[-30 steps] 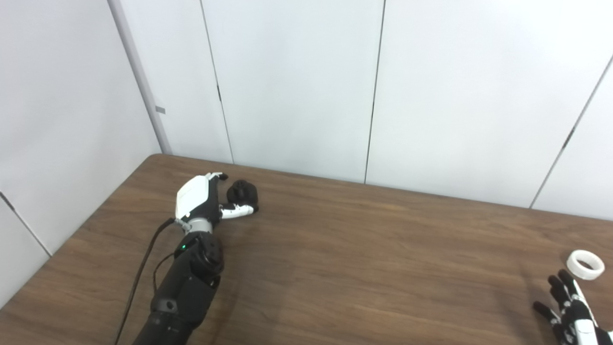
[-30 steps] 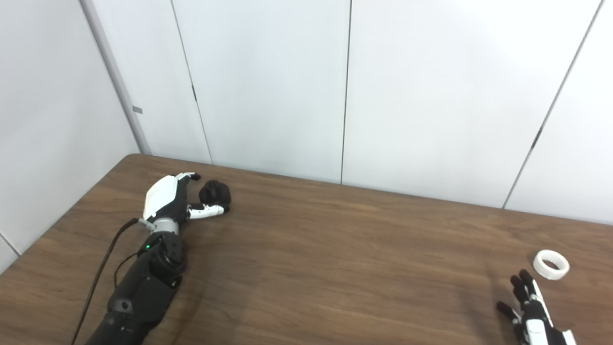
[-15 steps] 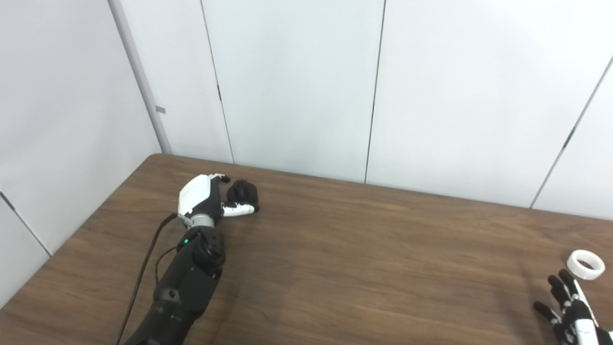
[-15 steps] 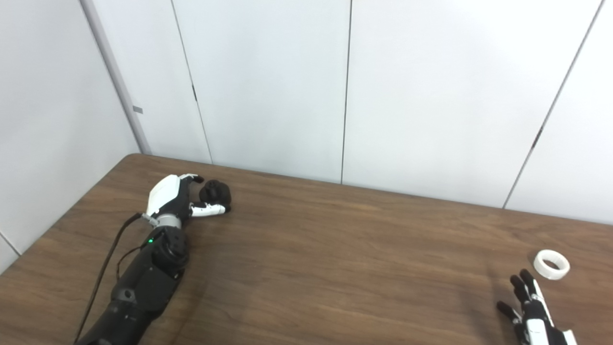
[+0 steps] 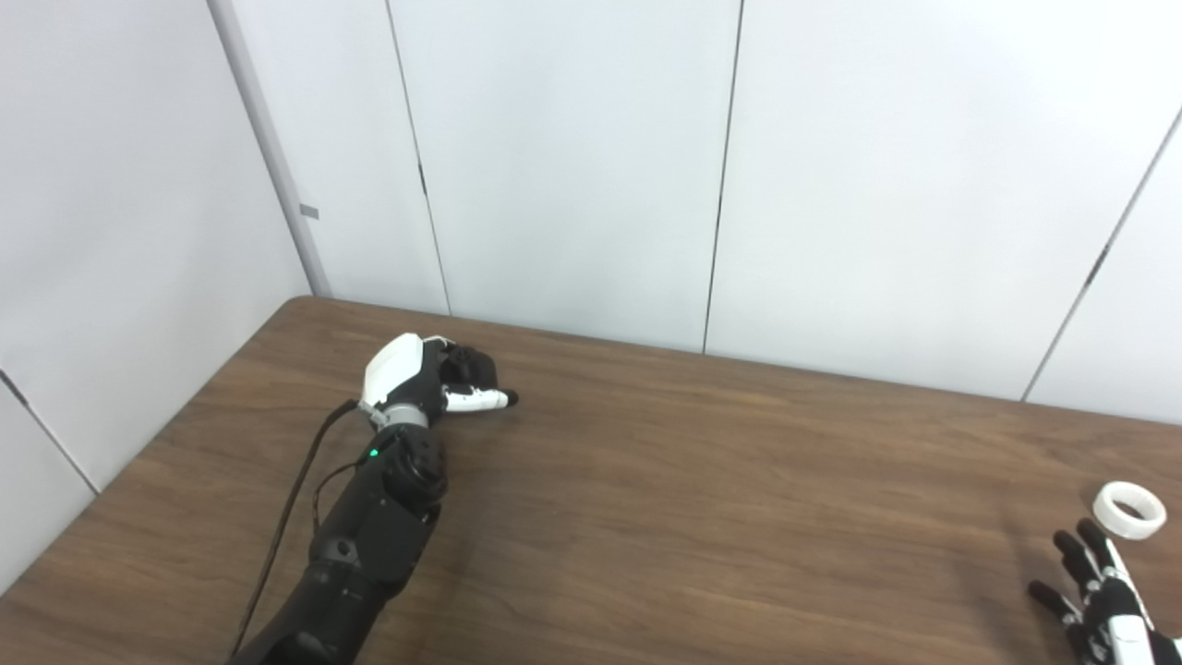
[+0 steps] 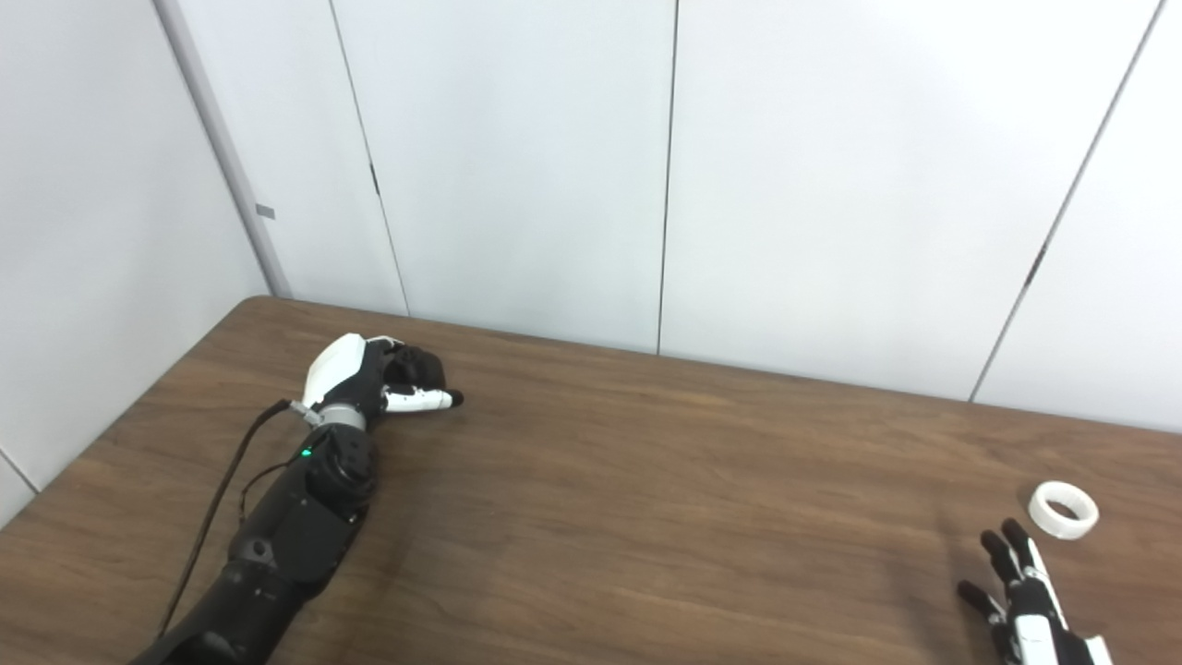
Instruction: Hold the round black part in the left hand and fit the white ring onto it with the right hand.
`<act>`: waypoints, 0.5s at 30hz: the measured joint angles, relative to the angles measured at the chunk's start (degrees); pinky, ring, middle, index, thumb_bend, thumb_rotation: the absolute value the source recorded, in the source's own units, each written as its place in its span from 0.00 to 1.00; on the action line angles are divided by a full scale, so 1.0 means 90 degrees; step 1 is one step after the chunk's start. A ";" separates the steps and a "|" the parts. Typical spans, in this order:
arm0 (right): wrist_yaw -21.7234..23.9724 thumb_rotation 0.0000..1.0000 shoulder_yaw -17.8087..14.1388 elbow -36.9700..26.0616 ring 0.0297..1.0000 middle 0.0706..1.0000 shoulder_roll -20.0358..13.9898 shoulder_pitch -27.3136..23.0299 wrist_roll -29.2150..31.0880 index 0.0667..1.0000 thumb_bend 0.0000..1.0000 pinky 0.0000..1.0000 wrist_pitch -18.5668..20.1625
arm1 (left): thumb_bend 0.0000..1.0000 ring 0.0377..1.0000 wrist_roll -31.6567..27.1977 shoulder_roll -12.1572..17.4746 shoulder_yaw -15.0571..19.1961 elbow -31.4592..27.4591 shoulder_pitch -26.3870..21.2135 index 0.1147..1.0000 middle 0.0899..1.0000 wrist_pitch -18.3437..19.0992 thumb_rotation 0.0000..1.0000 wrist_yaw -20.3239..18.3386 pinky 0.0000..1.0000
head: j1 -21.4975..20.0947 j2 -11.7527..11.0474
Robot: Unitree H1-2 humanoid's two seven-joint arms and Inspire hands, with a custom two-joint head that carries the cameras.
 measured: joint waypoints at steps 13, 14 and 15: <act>-0.0003 1.00 0.0002 -0.0021 1.00 0.96 0.0000 0.0014 -0.0018 0.99 0.51 1.00 0.0001 | 0.97 0.97 -0.0002 0.0059 -0.0076 0.0016 0.0000 0.72 0.89 0.0005 0.31 0.0002 1.00 | 0.0000 0.0010; -0.0004 1.00 0.0002 -0.0022 1.00 0.95 0.0000 0.0014 -0.0017 0.99 0.51 1.00 0.0001 | 0.97 0.97 -0.0002 0.0067 -0.0076 0.0012 0.0000 0.72 0.89 0.0010 0.31 0.0002 1.00 | 0.0029 0.0039; -0.0003 1.00 0.0001 -0.0023 1.00 0.96 -0.0001 0.0015 -0.0014 0.99 0.51 1.00 0.0001 | 0.96 0.97 -0.0002 0.0072 -0.0076 0.0001 0.0001 0.73 0.89 0.0019 0.30 0.0003 1.00 | 0.0020 0.0058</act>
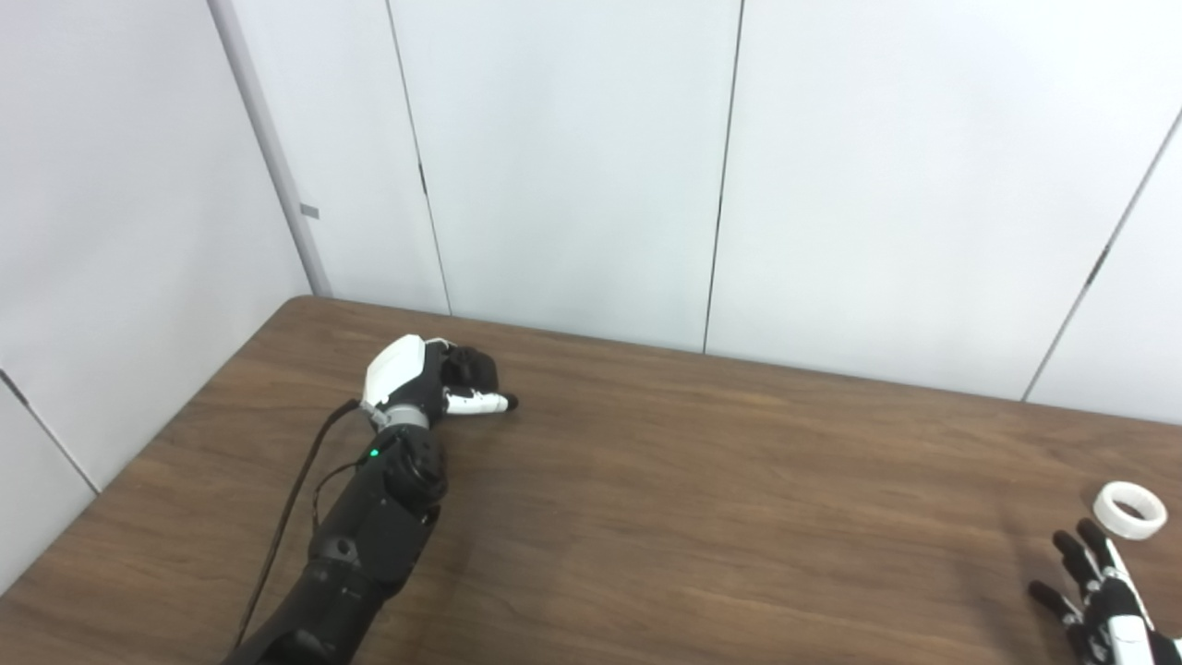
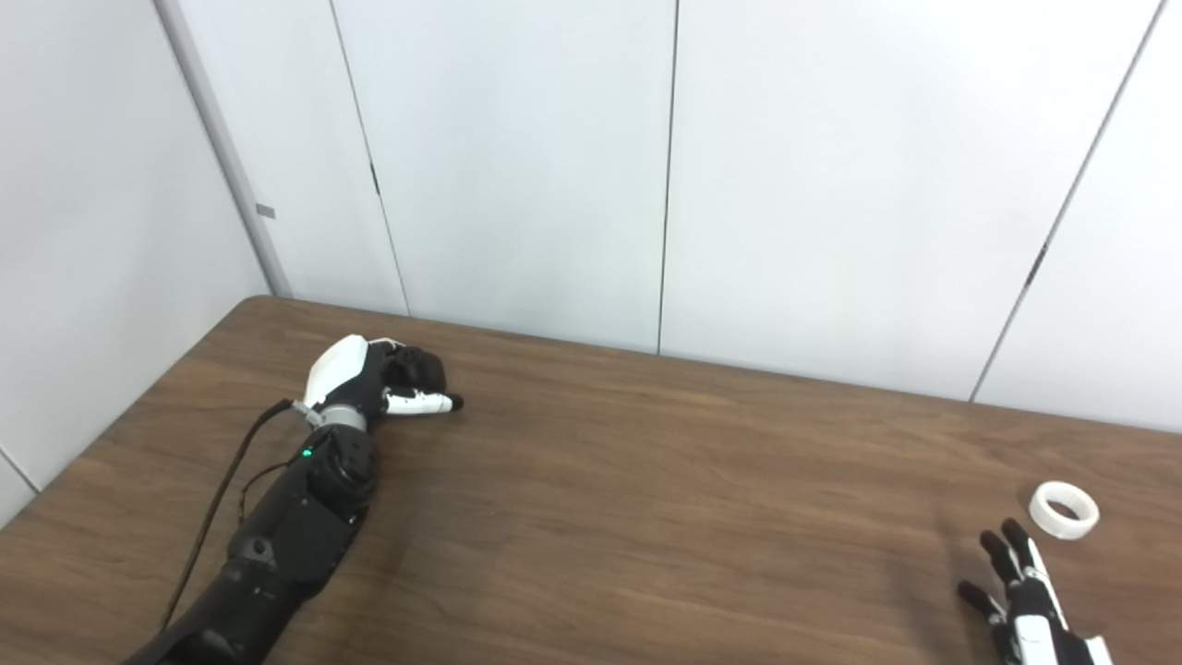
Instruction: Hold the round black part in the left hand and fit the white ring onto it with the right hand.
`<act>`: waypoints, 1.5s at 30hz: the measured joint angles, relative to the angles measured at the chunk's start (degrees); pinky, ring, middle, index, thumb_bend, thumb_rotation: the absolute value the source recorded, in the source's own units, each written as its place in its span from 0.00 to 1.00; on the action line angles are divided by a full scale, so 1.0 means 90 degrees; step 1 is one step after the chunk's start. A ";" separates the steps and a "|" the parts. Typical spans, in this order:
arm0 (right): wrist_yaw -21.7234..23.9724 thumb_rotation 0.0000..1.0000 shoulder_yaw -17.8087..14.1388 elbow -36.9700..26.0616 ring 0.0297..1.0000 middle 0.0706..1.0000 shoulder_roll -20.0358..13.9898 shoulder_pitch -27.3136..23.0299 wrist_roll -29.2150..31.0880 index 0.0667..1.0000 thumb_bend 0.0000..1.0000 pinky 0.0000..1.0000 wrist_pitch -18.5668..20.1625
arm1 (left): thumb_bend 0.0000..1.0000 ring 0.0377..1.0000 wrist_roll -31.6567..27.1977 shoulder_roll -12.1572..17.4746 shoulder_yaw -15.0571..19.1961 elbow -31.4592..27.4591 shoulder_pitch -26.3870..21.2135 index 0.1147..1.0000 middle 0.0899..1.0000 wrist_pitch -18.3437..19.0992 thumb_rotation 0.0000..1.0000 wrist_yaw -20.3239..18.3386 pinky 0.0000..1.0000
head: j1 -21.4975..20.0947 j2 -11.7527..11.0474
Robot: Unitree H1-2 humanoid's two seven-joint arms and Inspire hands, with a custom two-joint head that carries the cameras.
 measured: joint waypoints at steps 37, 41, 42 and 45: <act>0.0001 1.00 -0.0008 -0.0028 1.00 0.94 -0.0014 0.0035 0.0015 0.97 0.52 1.00 0.0010 | 0.88 0.94 -0.0003 0.0000 0.0035 -0.0004 0.0001 0.61 0.84 0.0223 0.21 0.0167 1.00 | 0.0029 0.0039; 0.0000 1.00 -0.0017 -0.0029 1.00 0.94 -0.0013 0.0035 0.0016 0.97 0.52 1.00 0.0009 | 0.54 0.92 -0.0104 -0.0007 0.0104 0.0001 0.0002 0.42 0.77 0.0076 0.06 0.0322 1.00 | 0.0029 0.0039; 0.0000 1.00 -0.0021 -0.0029 1.00 0.94 -0.0013 0.0035 0.0017 0.97 0.53 1.00 0.0010 | 0.53 0.92 -0.0125 -0.0007 0.0122 0.0002 0.0008 0.42 0.77 -0.0011 0.05 0.0347 1.00 | 0.0029 0.0039; 0.0001 1.00 -0.0025 -0.0029 1.00 0.94 -0.0013 0.0034 0.0019 0.97 0.52 1.00 0.0011 | 0.52 0.91 -0.0126 -0.0007 0.0114 0.0002 0.0023 0.41 0.75 -0.0130 0.05 0.0455 1.00 | 0.0049 0.0039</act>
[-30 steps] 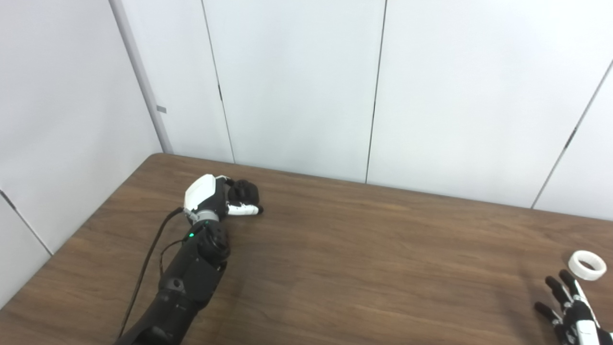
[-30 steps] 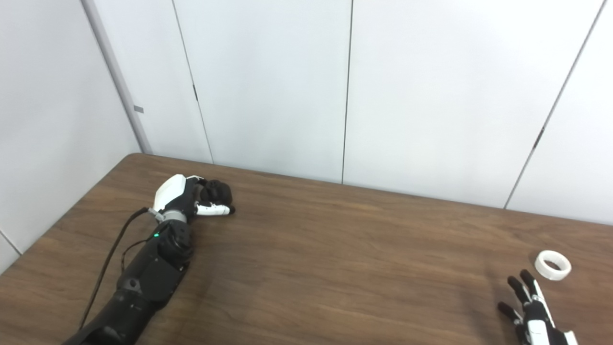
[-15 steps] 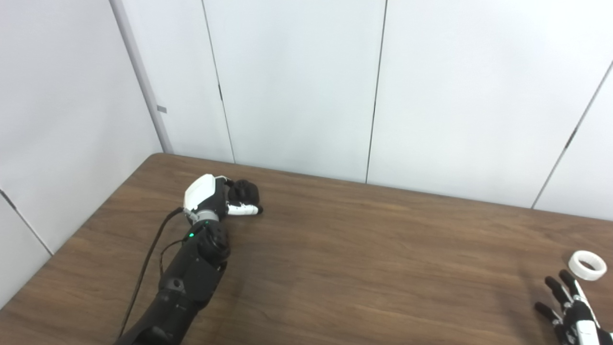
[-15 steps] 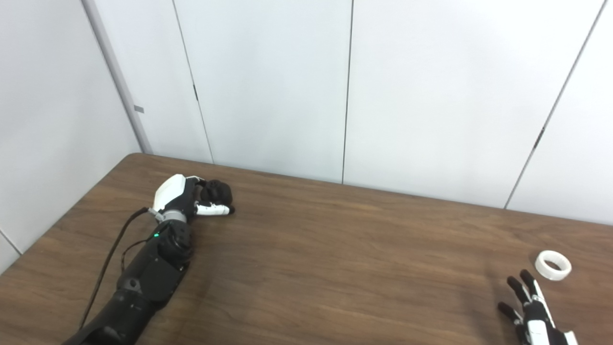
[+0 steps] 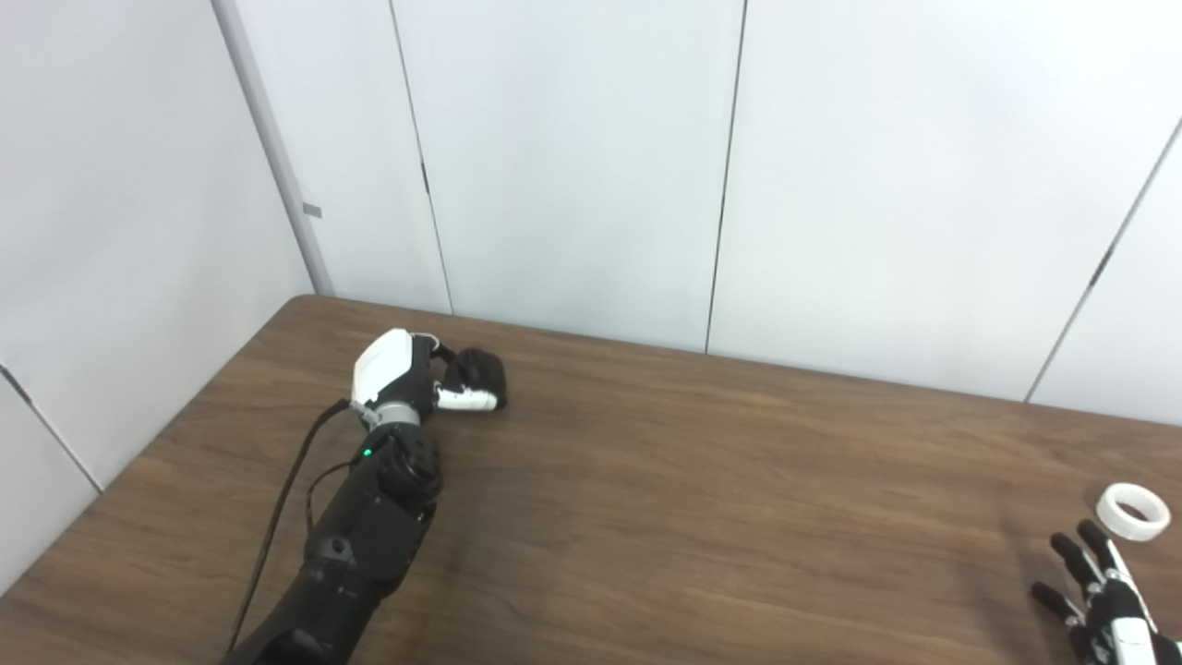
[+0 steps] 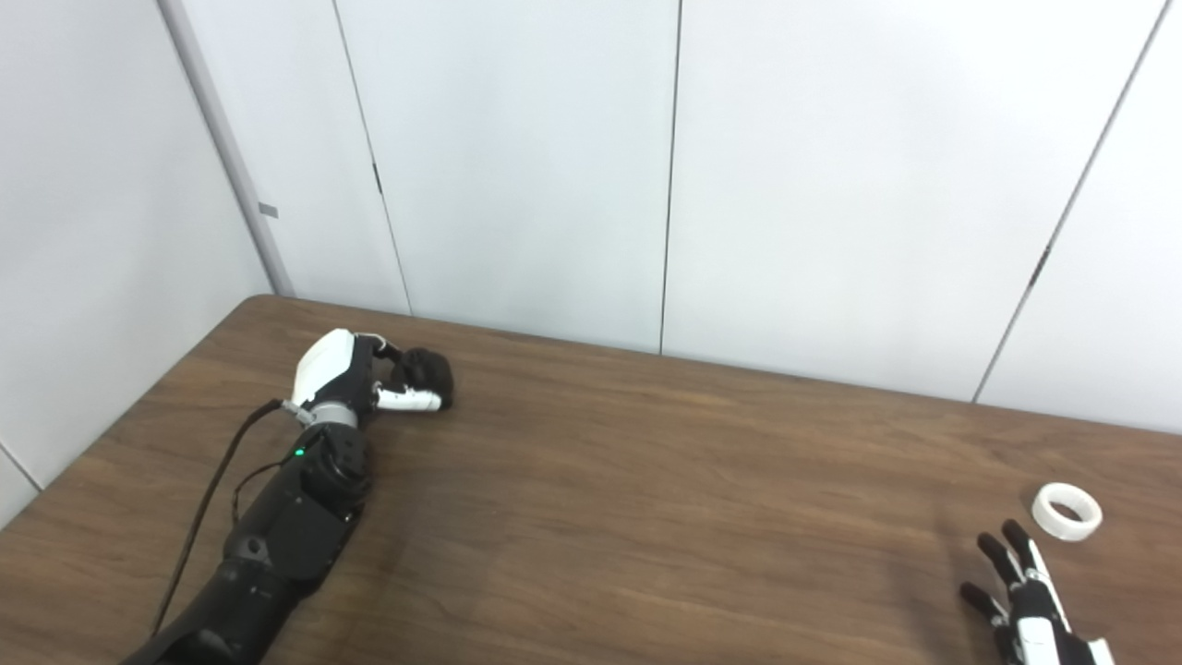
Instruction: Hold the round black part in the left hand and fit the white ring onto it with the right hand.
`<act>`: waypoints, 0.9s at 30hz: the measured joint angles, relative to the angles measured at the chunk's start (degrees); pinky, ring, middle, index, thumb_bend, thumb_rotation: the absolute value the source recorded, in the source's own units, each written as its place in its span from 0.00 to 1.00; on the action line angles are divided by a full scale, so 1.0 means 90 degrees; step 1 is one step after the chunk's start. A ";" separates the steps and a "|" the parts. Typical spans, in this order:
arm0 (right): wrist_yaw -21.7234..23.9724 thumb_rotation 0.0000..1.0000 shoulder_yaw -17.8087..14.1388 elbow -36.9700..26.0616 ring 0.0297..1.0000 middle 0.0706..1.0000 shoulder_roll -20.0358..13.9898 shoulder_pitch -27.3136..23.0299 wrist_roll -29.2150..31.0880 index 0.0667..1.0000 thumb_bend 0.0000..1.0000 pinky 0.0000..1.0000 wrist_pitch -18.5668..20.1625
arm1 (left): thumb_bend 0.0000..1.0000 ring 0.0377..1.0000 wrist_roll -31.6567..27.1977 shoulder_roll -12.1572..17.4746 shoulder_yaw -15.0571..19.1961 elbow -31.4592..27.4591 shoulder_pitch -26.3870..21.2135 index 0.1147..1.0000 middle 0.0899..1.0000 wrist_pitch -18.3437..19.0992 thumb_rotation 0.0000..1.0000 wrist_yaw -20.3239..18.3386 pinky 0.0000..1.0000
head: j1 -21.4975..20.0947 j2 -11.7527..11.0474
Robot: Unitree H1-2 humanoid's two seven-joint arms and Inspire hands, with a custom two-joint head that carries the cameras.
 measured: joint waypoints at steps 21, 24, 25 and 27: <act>-0.0012 1.00 -0.0001 -0.0017 1.00 0.94 0.0003 -0.0007 0.0012 0.97 0.54 1.00 0.0022 | 0.52 0.87 0.0384 0.0319 -0.0498 -0.0951 0.0573 0.42 0.73 -0.0220 0.05 -0.0108 1.00 | -0.0195 0.0078; -0.0029 1.00 0.0001 -0.0017 1.00 0.94 0.0011 -0.0009 0.0007 0.97 0.55 1.00 0.0034 | 0.52 0.88 0.0400 0.0319 -0.0651 -0.1392 0.0726 0.42 0.73 -0.0265 0.04 -0.0312 1.00 | -0.0254 0.0088; -0.0033 1.00 0.0003 -0.0018 1.00 0.94 0.0017 -0.0011 0.0006 0.96 0.55 1.00 0.0040 | 0.52 0.88 0.0405 0.0309 -0.0682 -0.1502 0.0754 0.42 0.73 -0.0260 0.05 -0.0403 1.00 | -0.0273 0.0098; -0.0042 1.00 0.0011 -0.0025 1.00 0.94 0.0023 -0.0011 -0.0009 0.96 0.55 1.00 0.0042 | 0.52 0.88 0.0406 0.0275 -0.0718 -0.1775 0.0821 0.42 0.73 -0.0238 0.05 -0.0516 1.00 | -0.0351 0.0127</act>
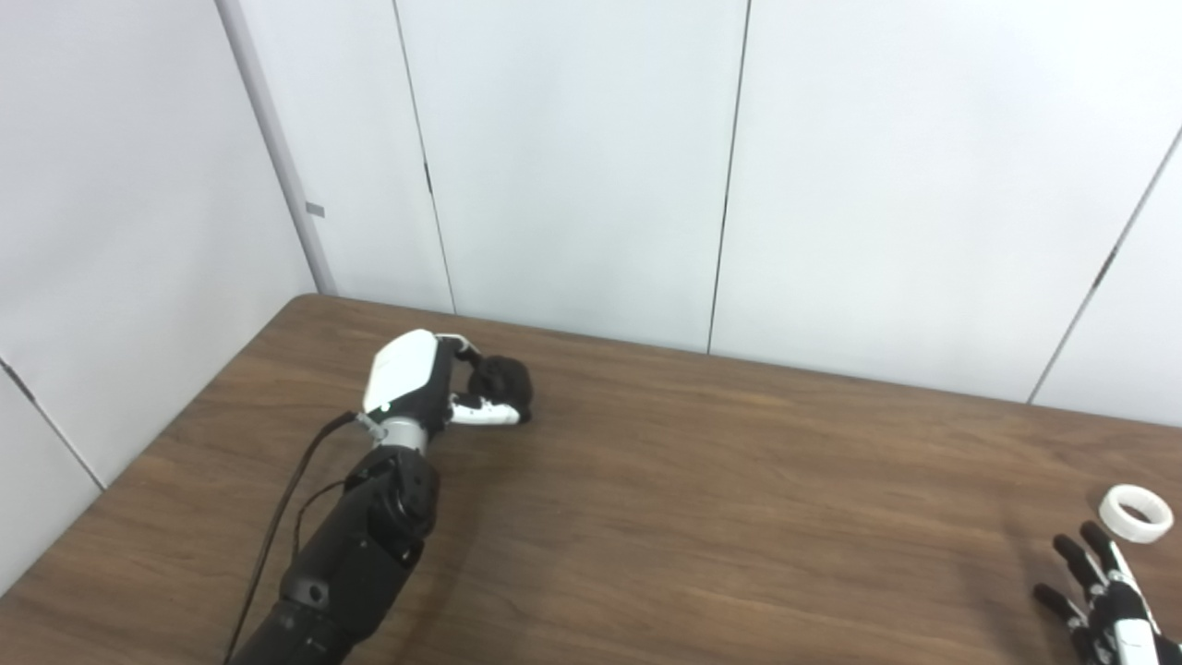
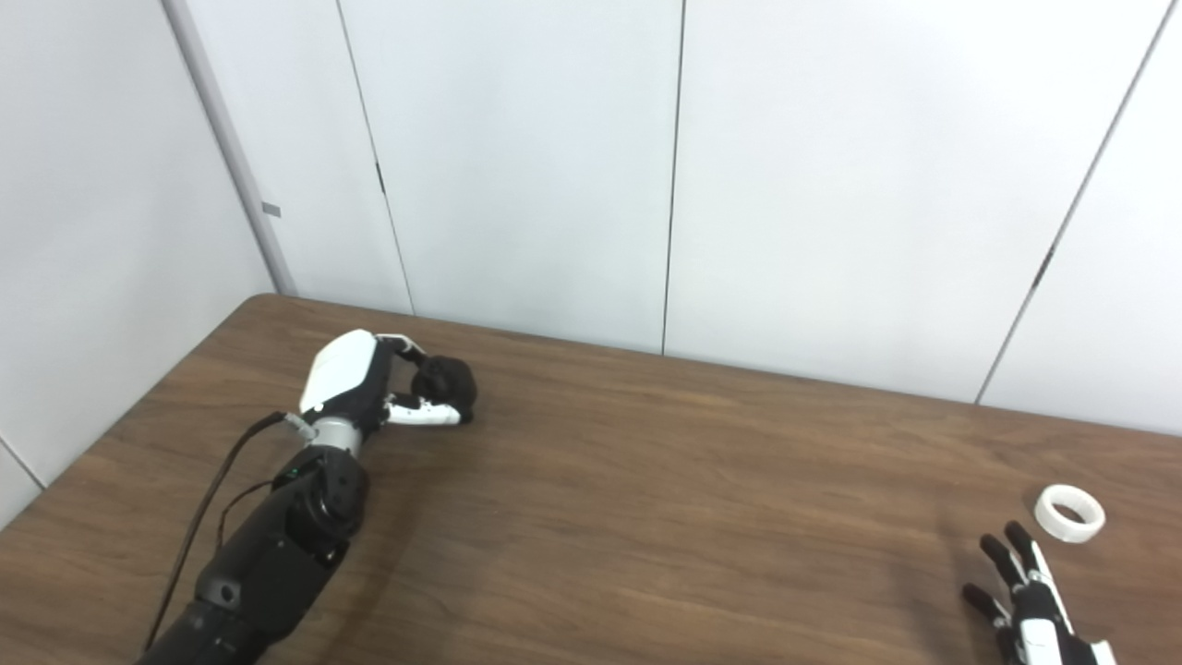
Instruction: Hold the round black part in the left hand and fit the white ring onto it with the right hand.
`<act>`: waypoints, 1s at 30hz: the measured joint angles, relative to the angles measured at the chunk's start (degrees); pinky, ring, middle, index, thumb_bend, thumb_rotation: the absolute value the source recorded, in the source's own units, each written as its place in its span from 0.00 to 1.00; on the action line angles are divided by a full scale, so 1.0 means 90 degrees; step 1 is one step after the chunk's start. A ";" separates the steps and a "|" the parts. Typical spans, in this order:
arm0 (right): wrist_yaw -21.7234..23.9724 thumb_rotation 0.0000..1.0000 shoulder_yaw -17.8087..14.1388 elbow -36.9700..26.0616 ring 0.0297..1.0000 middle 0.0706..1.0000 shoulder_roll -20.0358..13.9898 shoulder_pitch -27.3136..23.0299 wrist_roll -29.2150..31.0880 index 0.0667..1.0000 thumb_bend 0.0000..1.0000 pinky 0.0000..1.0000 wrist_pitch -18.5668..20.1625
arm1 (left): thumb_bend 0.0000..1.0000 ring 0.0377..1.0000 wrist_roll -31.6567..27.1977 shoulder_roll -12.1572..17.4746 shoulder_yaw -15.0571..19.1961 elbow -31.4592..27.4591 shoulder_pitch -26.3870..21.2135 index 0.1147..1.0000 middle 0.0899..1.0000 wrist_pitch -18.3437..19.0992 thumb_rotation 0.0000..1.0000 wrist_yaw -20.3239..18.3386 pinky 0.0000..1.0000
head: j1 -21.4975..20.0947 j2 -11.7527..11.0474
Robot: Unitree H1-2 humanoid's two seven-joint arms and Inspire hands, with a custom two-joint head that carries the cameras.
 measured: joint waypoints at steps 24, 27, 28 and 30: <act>-0.0468 1.00 0.0307 -0.0530 0.96 0.91 0.0239 -0.0005 -0.0603 0.94 0.56 1.00 0.0655 | 0.52 0.86 0.0713 -0.0877 -0.1019 -0.2933 0.1733 0.42 0.75 -0.0126 0.05 -0.1460 1.00 | -0.1348 0.0596; -0.0488 1.00 0.0328 -0.0757 0.96 0.91 0.0294 -0.0044 -0.0683 0.95 0.55 1.00 0.0957 | 0.52 0.87 0.0754 -0.0954 -0.1086 -0.3016 0.1957 0.42 0.75 -0.0174 0.05 -0.1495 1.00 | -0.1533 0.0722; -0.0494 1.00 0.0329 -0.0799 0.97 0.91 0.0327 -0.0058 -0.0697 0.95 0.55 1.00 0.1059 | 0.52 0.87 0.0765 -0.0986 -0.1132 -0.3048 0.2034 0.42 0.75 -0.0207 0.05 -0.1498 1.00 | -0.1630 0.0781; -0.0495 1.00 0.0332 -0.0875 0.97 0.92 0.0397 -0.0081 -0.0701 0.96 0.54 1.00 0.1217 | 0.52 0.87 0.0874 -0.1030 -0.1244 -0.3092 0.2160 0.42 0.75 -0.0355 0.05 -0.1500 1.00 | -0.1816 0.0937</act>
